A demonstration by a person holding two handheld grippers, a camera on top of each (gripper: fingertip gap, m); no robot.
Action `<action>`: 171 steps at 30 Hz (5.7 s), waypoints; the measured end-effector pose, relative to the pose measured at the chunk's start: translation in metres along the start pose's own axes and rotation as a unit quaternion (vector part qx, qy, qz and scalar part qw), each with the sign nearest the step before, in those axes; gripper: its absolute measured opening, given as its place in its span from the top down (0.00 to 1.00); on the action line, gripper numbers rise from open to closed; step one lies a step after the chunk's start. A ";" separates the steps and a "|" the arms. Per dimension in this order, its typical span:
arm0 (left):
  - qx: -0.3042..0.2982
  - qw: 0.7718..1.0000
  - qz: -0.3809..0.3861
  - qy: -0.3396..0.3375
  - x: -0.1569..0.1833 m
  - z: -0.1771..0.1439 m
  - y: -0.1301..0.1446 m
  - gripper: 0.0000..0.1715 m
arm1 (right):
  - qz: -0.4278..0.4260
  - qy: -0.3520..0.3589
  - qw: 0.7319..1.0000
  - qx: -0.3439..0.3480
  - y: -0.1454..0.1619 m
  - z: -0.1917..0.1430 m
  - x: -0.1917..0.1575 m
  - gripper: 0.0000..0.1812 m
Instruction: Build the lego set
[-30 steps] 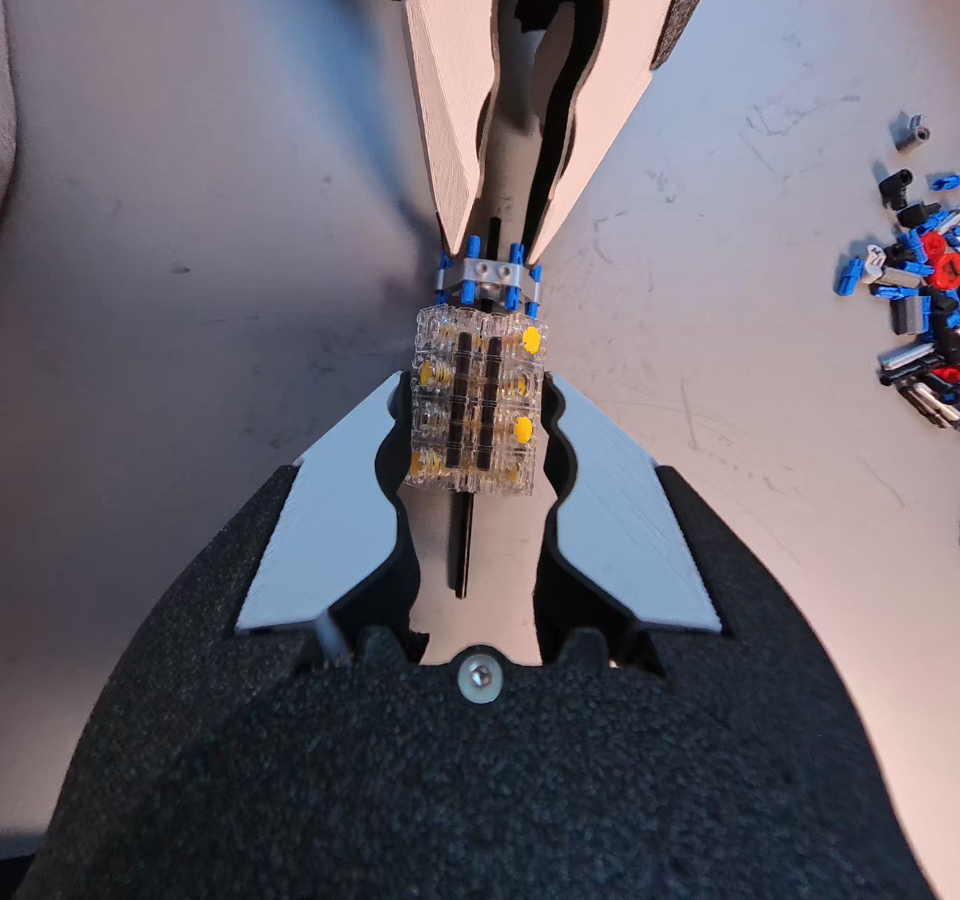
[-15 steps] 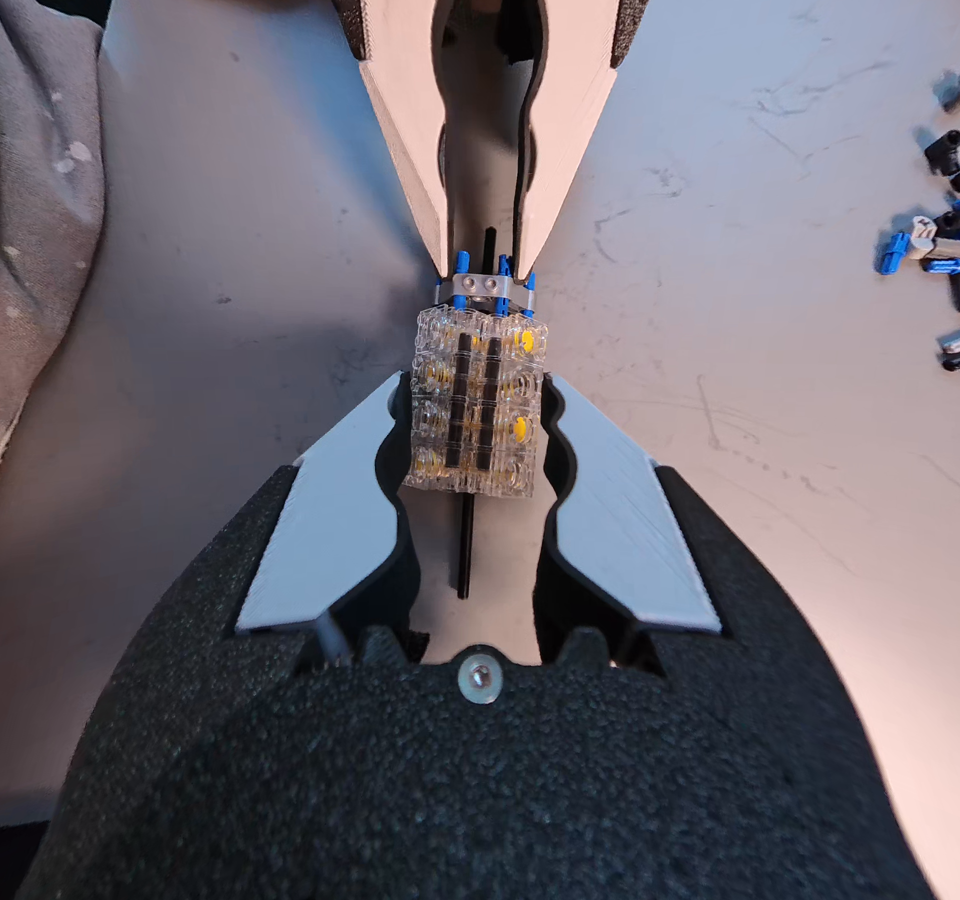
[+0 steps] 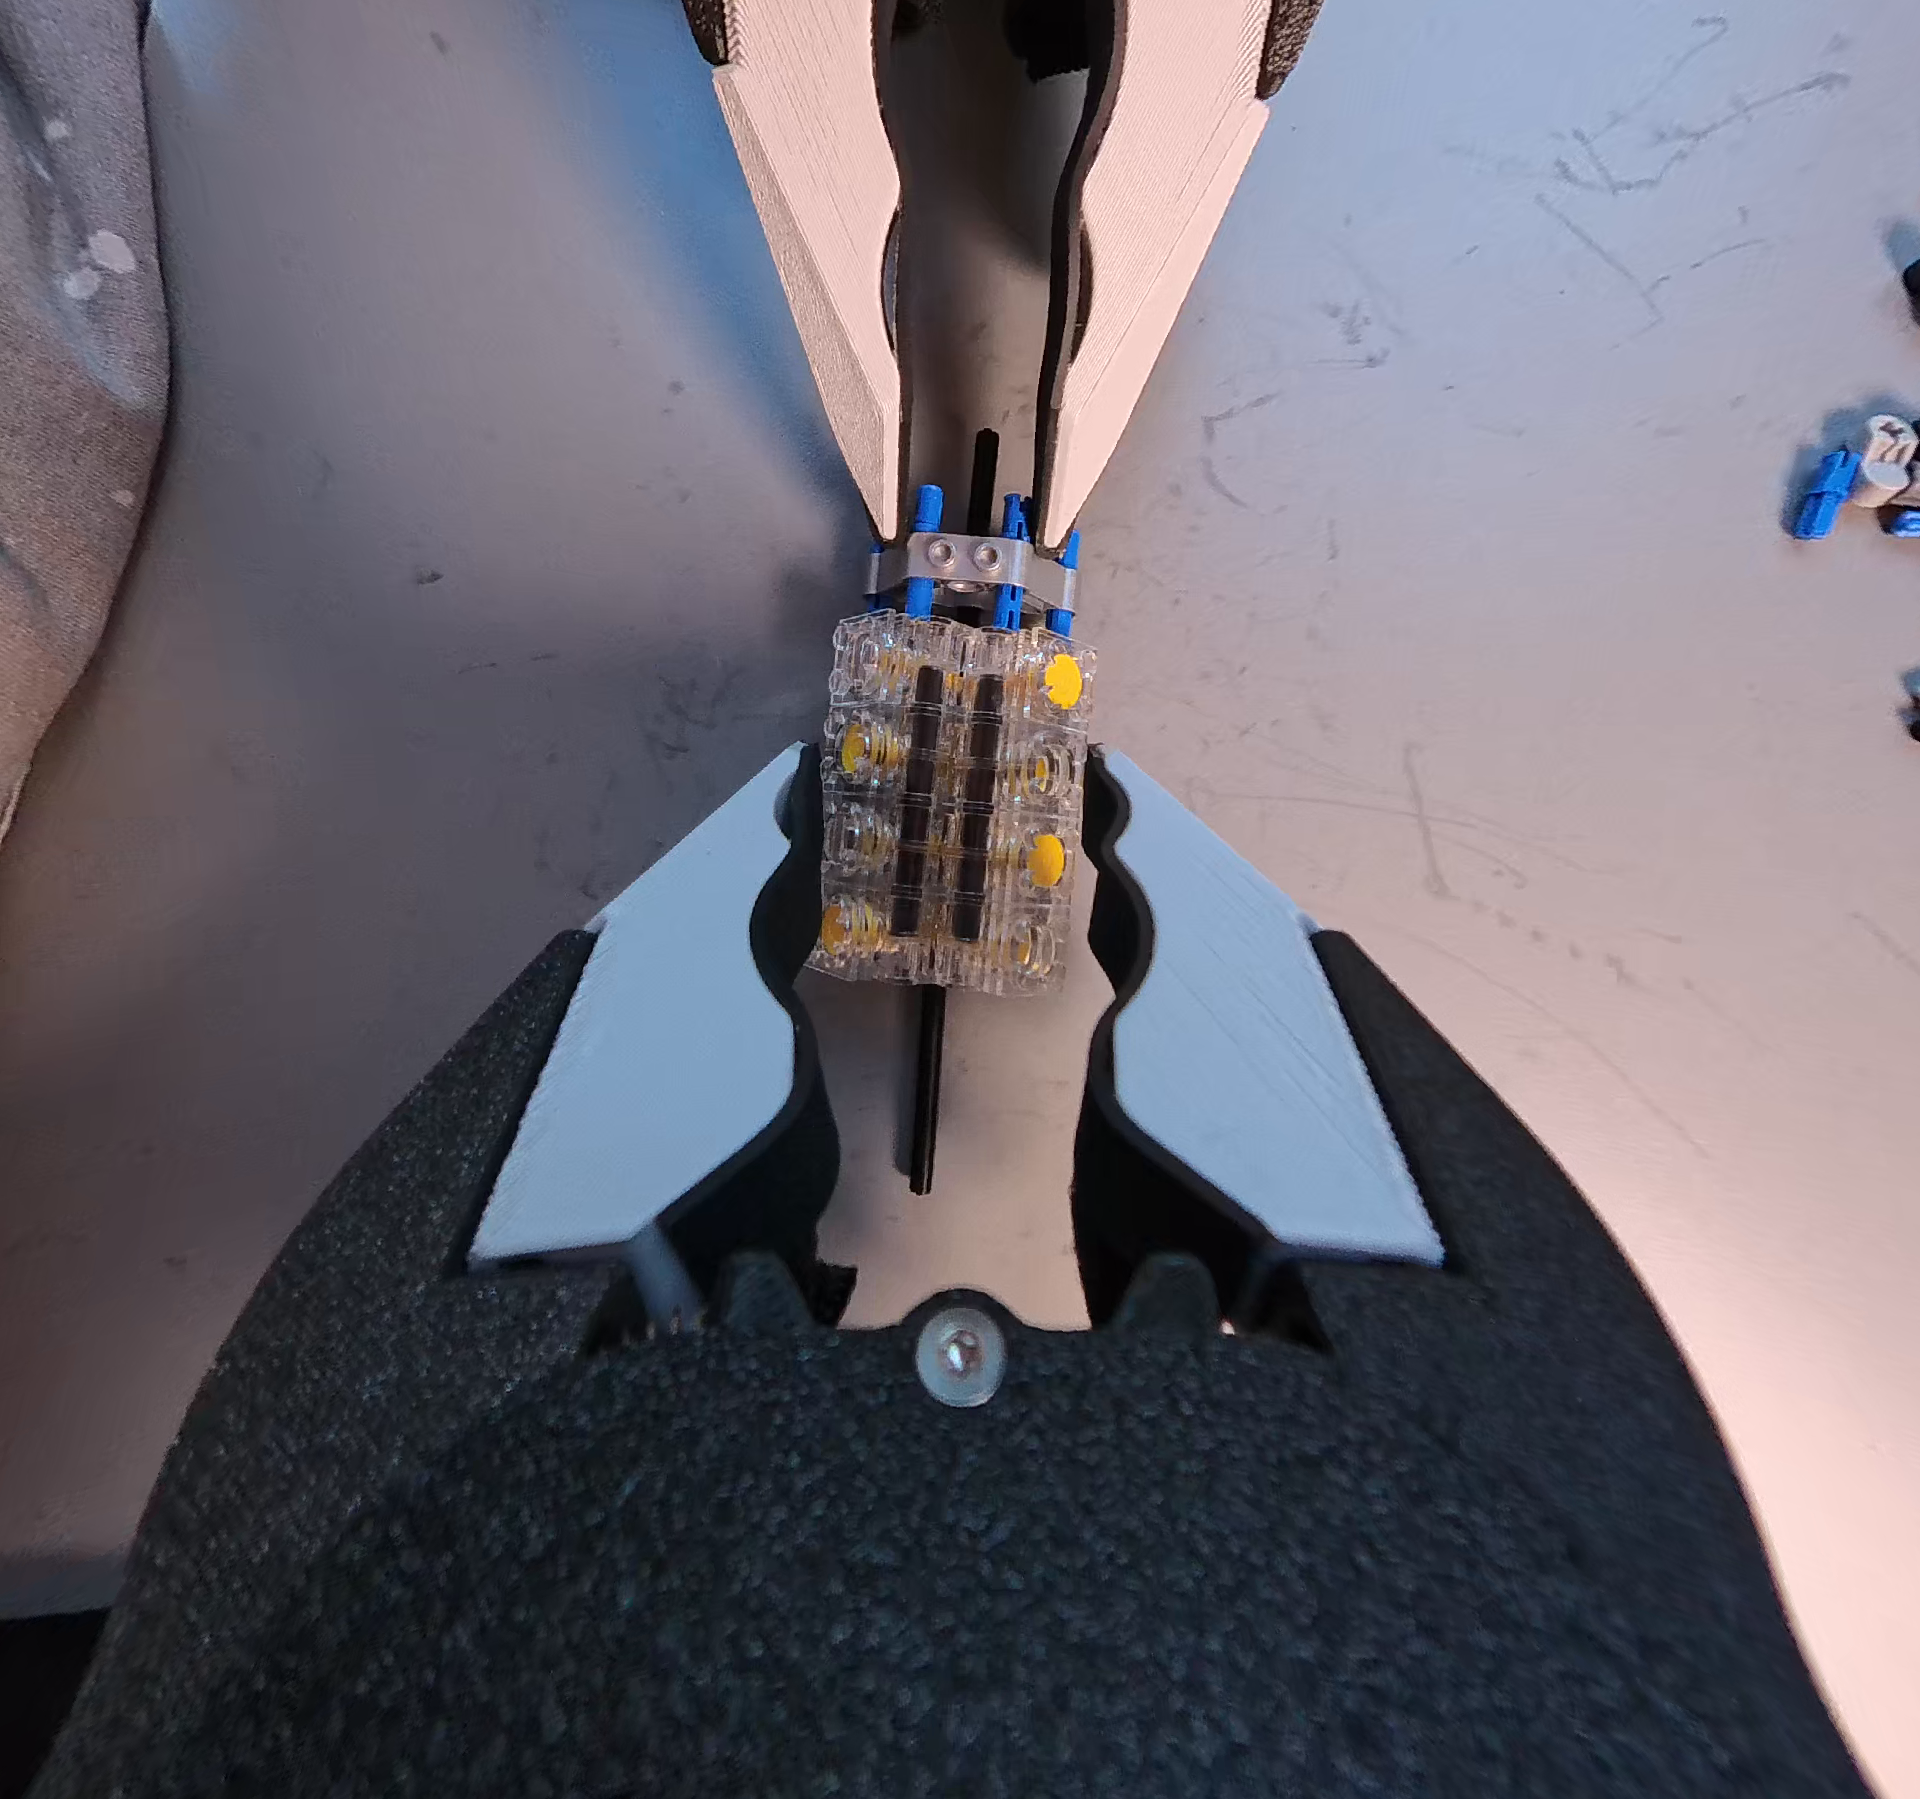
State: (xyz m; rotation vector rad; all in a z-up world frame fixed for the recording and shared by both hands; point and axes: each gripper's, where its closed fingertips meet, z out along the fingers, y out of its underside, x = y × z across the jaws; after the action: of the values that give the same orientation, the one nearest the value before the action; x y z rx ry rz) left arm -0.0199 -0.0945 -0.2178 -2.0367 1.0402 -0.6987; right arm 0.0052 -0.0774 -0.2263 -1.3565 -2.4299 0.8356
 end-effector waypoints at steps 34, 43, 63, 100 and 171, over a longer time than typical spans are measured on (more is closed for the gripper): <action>-0.012 1.000 0.001 -0.022 0.000 0.005 0.001 0.87 | -0.018 0.024 1.000 -0.002 0.002 -0.002 -0.003 0.68; -0.011 1.000 -0.001 -0.021 -0.001 0.005 0.001 0.87 | -0.009 0.060 0.998 -0.012 0.014 -0.012 -0.002 0.65; -0.015 1.000 0.012 -0.008 0.001 0.004 0.004 0.87 | 0.116 0.187 0.975 -0.020 0.074 -0.043 -0.008 0.90; 0.005 0.993 0.096 -0.063 0.022 0.022 -0.020 0.85 | 0.243 0.249 0.932 0.104 0.029 -0.024 0.004 0.64; -0.047 0.943 0.300 -0.137 0.024 0.018 -0.008 1.00 | 0.333 0.262 0.898 0.116 0.026 -0.019 0.007 0.64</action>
State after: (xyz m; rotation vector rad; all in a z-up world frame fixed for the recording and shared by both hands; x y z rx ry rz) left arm 0.0087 -0.1049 -0.2188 -1.6852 1.4412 -0.0459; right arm 0.0285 -0.0543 -0.2260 -2.0188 -1.4134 0.7257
